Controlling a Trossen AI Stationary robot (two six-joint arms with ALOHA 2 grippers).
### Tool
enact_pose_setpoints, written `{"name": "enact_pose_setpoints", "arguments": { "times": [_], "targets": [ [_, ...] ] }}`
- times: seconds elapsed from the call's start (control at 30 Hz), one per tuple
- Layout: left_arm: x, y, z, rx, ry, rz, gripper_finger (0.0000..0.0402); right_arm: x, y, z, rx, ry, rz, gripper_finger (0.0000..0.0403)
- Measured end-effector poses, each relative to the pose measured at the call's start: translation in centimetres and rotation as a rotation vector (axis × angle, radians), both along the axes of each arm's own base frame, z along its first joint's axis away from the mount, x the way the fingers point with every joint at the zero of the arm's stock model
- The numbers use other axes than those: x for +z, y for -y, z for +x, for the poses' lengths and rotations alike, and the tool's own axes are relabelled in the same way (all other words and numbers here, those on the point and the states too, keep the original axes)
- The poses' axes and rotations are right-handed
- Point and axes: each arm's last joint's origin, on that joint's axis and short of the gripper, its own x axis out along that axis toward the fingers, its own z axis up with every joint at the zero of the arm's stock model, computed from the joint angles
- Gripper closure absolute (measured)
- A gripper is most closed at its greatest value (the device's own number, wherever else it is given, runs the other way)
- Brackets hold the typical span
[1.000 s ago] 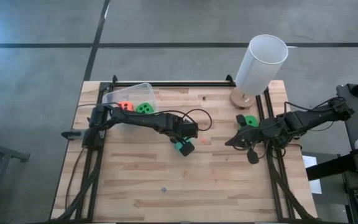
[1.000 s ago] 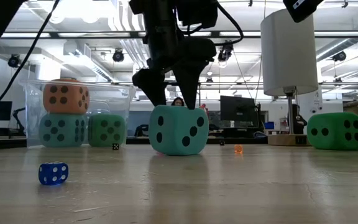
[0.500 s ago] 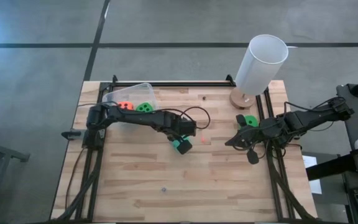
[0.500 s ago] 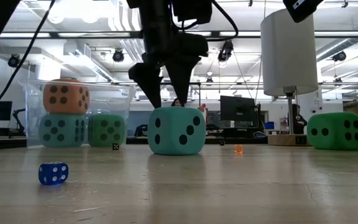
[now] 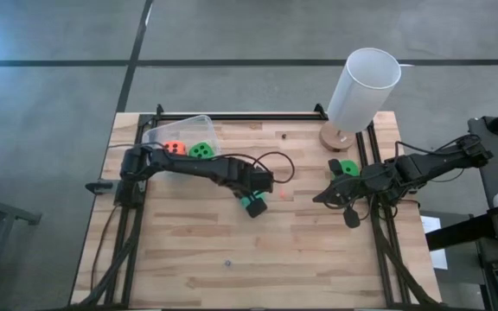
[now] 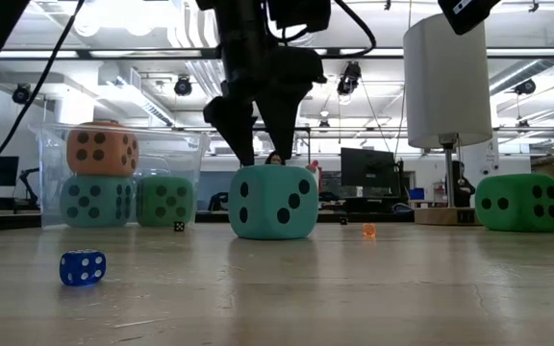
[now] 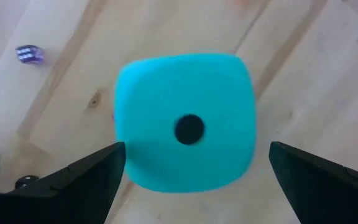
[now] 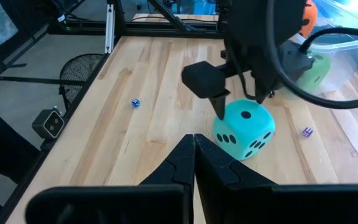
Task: Pick & Place Dice
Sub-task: Put the blue large dice into the transparent bin
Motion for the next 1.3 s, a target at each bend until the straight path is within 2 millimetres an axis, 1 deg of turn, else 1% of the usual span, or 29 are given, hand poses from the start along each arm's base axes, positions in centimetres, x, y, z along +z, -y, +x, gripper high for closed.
{"name": "enact_pose_setpoints", "arguments": {
  "times": [0.23,0.43,0.7,0.93,1.1,1.3],
  "targets": [
    [-1.0,-0.1,-0.3,0.009,-0.009,0.007,0.0003,0.0,0.0,0.0,0.0,0.0,0.0,0.0394],
    [-0.8,-0.1,-0.2,0.01,-0.003,0.005,0.0004,0.0,0.0,0.0,0.0,0.0,0.0,0.0394],
    [0.0,-0.1,-0.1,0.011,-0.004,0.034,0.0004,0.0,0.0,0.0,0.0,0.0,0.0,0.0394],
    [0.0,-0.2,-0.1,-0.01,-0.009,0.042,0.0003,0.0,0.0,0.0,0.0,0.0,0.0,0.0394],
    [-0.8,-0.1,-0.2,-0.014,-0.01,0.019,0.0002,0.0,0.0,0.0,0.0,0.001,0.001,0.0394],
    [-0.9,0.0,-0.2,-0.016,-0.004,0.014,0.0002,0.0,0.0,0.0,0.0,0.001,0.001,0.0394]
  ]
}}
